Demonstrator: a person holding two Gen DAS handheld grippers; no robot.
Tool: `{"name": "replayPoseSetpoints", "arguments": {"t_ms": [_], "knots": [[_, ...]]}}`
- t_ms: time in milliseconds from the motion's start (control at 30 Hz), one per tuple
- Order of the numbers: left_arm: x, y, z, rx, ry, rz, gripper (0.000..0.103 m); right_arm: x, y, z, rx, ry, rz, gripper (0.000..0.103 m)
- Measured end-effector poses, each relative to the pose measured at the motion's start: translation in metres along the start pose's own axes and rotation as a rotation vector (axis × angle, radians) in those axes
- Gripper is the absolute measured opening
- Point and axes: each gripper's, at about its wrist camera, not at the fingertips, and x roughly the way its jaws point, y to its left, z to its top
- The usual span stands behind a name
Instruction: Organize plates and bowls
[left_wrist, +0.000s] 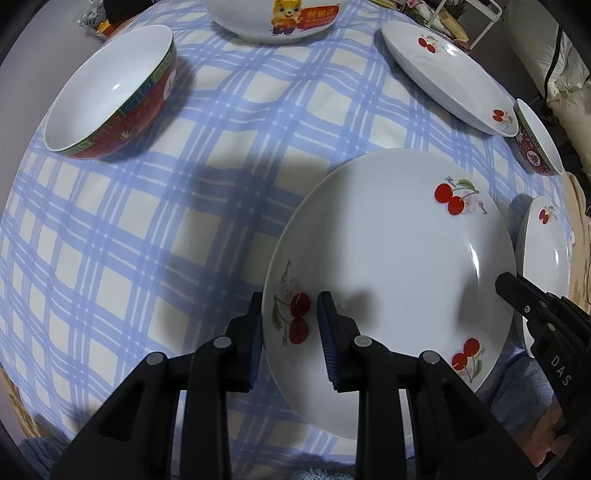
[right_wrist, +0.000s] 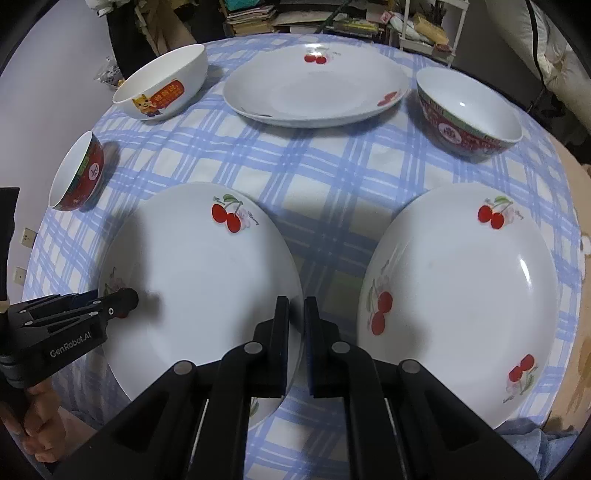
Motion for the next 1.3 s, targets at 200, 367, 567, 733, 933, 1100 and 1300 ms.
{"name": "replayPoseSetpoints", "arguments": {"t_ms": [200, 367, 567, 733, 933, 1100, 1300], "knots": [[-0.01, -0.007, -0.005, 0.035, -0.037, 0.05, 0.027, -0.004, 0.0, 0.0, 0.002, -0.013, 0.013, 0.009], [-0.021, -0.004, -0.008, 0.022, -0.072, 0.097, 0.027, -0.011, -0.002, 0.0, 0.002, -0.038, 0.013, 0.009], [-0.044, -0.004, -0.012, 0.008, -0.122, 0.132, 0.03, -0.034, -0.007, 0.005, 0.014, -0.115, 0.016, 0.009], [-0.066, -0.022, -0.011, 0.059, -0.192, 0.14, 0.045, -0.054, -0.023, 0.011, 0.055, -0.154, 0.015, 0.01], [-0.086, -0.059, -0.005, 0.187, -0.239, 0.153, 0.054, -0.088, -0.043, 0.019, 0.063, -0.224, -0.075, 0.044], [-0.097, -0.075, 0.006, 0.208, -0.275, 0.126, 0.073, -0.112, -0.069, 0.024, 0.121, -0.267, -0.048, 0.079], [-0.098, -0.102, 0.017, 0.231, -0.24, 0.099, 0.075, -0.136, -0.1, 0.024, 0.123, -0.306, -0.097, 0.095]]}}
